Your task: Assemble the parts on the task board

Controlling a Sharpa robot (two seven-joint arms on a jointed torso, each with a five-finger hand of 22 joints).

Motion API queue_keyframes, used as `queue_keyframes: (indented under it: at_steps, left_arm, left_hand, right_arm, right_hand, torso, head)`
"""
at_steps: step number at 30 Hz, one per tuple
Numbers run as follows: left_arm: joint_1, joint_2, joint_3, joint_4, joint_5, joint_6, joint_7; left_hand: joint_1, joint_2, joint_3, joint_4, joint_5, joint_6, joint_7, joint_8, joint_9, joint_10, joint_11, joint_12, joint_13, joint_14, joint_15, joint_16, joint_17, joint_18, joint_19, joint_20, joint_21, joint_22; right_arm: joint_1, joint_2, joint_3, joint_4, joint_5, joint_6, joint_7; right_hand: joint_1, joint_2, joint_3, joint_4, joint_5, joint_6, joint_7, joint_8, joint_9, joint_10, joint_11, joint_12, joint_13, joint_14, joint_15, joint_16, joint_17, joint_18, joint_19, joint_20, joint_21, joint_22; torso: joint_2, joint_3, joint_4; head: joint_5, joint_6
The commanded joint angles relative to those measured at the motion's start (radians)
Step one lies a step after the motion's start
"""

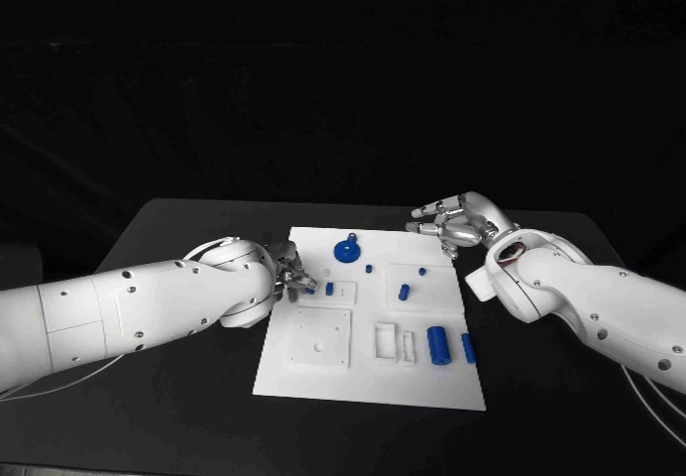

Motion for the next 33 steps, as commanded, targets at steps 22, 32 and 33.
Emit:
queue_keyframes:
  at_steps: [22,32,33]
  left_arm:
    - [-0.004,0.007,-0.003,-0.015,-0.022,0.08,-0.025]
    - [-0.004,0.02,-0.003,-0.02,-0.022,0.104,-0.02]
    - [-0.004,0.021,-0.003,-0.021,-0.022,0.106,-0.019]
  left_hand:
    - [0.004,0.004,0.084,-0.083,0.002,0.161,-0.102,-0.002,0.0,0.031,-0.025,0.006,0.002,0.0,-0.005,0.005,0.001,0.016,-0.007,0.001,0.006,0.02]
    - [0.002,0.009,0.072,-0.074,-0.03,0.174,-0.106,0.0,0.003,0.031,-0.024,0.019,0.01,0.002,-0.005,0.015,0.016,0.014,-0.007,0.003,0.005,0.019]
    - [0.002,0.011,0.067,-0.067,-0.047,0.179,-0.108,0.002,0.006,0.031,-0.026,0.024,0.013,0.004,-0.005,0.019,0.024,0.014,-0.006,0.003,0.004,0.019]
  right_arm:
    - [0.0,0.0,0.001,0.001,-0.003,0.007,0.009]
    - [0.0,0.0,0.001,0.001,-0.003,0.007,0.008]
    - [0.0,0.0,0.001,0.001,-0.003,0.007,0.008]
  right_hand:
    - [-0.008,0.0,0.007,0.001,0.005,0.008,-0.002,0.0,0.001,-0.006,-0.001,0.0,0.001,-0.004,-0.001,-0.004,0.001,0.017,0.014,0.0,-0.005,0.077]
    - [-0.008,0.001,0.008,0.001,0.007,0.008,-0.002,0.0,0.002,-0.007,-0.001,-0.001,0.0,-0.005,-0.001,-0.005,0.0,0.017,0.014,0.0,-0.004,0.077]
    - [-0.008,0.001,0.008,0.001,0.007,0.008,-0.002,0.0,0.002,-0.007,-0.001,-0.001,0.0,-0.005,-0.001,-0.005,0.0,0.017,0.014,0.0,-0.004,0.077]
  torso:
    - [0.001,0.0006,-0.0016]
    - [0.001,0.0013,-0.0015]
    - [0.001,0.0012,-0.0016]
  head:
    - [-0.001,-0.005]
    - [-0.002,-0.007]
    - [-0.002,-0.007]
